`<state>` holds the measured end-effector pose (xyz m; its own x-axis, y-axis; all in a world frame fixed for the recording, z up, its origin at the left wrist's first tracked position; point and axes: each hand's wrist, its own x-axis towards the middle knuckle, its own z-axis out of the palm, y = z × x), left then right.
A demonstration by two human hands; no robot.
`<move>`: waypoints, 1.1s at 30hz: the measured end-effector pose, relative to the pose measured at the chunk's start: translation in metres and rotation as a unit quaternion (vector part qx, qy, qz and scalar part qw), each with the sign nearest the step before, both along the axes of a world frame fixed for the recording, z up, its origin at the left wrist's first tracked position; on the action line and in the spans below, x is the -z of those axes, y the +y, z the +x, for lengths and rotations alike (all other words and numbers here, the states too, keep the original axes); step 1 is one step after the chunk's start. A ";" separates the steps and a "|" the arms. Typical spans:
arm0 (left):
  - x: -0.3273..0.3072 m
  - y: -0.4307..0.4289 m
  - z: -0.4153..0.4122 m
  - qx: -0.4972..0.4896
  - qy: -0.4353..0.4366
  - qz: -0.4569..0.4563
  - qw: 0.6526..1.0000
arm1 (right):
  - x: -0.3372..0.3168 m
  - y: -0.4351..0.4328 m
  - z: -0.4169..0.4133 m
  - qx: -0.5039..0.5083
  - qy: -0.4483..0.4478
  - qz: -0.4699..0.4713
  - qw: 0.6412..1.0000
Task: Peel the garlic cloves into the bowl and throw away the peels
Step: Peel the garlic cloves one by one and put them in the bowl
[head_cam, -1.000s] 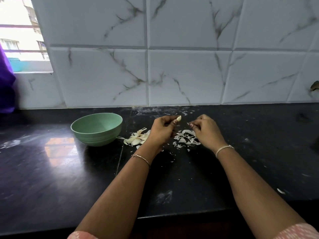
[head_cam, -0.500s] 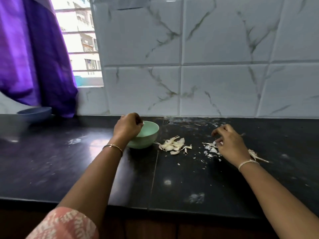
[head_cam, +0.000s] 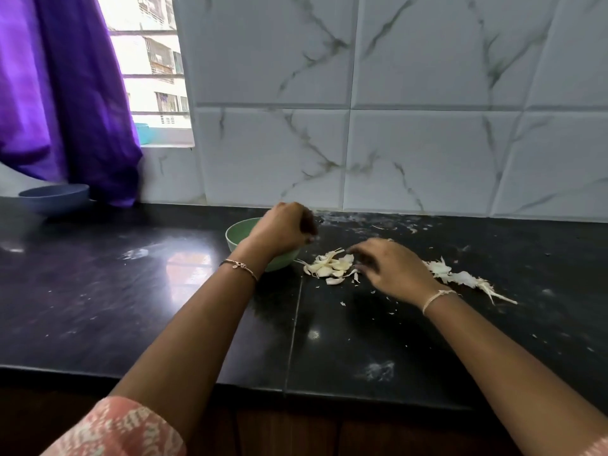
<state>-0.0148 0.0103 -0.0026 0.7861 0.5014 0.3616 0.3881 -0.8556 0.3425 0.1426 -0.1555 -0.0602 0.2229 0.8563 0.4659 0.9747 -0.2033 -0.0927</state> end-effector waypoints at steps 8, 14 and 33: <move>0.044 -0.018 0.023 0.023 0.123 0.028 0.992 | 0.011 0.030 -0.027 -0.014 -0.036 -0.075 0.996; 0.059 -0.018 0.027 0.007 0.060 0.030 0.998 | 0.013 0.023 -0.019 0.005 -0.017 -0.081 0.997; 0.077 -0.027 0.034 -0.013 0.059 0.122 0.991 | 0.003 -0.006 0.012 -0.018 0.388 -0.030 0.921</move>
<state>0.0197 -0.0162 -0.0794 0.8176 0.4319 0.3808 0.4368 -0.8961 0.0783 0.1543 -0.1613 -0.0633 0.4406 0.8883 0.1295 0.6251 -0.2000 -0.7545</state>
